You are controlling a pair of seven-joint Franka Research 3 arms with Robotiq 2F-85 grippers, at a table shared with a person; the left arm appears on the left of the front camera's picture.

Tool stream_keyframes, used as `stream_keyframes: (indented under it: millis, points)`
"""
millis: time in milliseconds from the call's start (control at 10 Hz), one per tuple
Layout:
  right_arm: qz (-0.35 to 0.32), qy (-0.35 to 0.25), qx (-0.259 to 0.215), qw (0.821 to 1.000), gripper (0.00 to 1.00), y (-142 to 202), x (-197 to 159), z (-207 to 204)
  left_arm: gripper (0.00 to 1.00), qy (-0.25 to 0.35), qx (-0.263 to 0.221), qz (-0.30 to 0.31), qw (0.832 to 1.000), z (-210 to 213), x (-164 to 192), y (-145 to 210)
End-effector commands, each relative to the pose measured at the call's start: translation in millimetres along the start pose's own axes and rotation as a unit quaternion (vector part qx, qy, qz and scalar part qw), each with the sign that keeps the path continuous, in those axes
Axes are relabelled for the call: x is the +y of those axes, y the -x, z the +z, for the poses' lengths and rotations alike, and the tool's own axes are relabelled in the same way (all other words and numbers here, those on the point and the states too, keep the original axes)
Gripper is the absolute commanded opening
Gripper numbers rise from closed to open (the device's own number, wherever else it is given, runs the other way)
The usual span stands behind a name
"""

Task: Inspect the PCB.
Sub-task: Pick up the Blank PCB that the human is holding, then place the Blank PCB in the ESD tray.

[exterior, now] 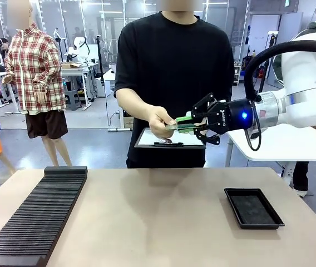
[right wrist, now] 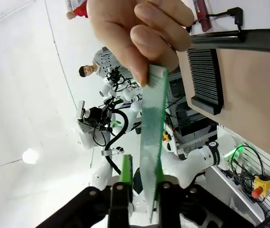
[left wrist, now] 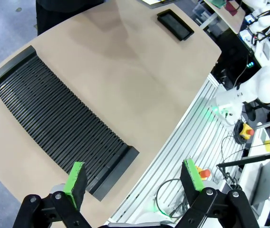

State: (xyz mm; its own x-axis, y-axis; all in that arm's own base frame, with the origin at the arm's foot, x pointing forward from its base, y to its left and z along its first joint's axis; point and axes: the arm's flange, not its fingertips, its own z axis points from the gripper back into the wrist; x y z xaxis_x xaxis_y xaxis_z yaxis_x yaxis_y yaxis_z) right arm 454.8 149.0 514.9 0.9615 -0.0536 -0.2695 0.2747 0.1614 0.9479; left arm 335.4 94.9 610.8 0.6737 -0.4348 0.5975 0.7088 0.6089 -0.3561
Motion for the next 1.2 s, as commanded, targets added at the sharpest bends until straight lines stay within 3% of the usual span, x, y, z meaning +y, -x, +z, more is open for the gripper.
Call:
stream_keyframes:
  millis: [0, 500, 600, 1100]
  points:
    - [0.004, -0.015, 0.004, 1.000, 0.00, 2, -8, -2, 1.00, -0.008, 0.009, 0.007, 1.000, 2, 0, -4]
    - [-0.025, -0.027, 0.022, 0.999, 0.00, -6, -26, 8, 1.00, -0.008, 0.009, 0.007, 1.000, 2, 0, -4]
    - [-0.015, -0.004, 0.006, 1.000, 0.00, -2, -14, 1, 1.00, -0.008, 0.009, 0.007, 1.000, 2, 0, -4]
    - [-0.015, -0.004, 0.006, 1.000, 0.00, -2, -14, 1, 1.00, -0.008, 0.009, 0.007, 1.000, 2, 0, -4]
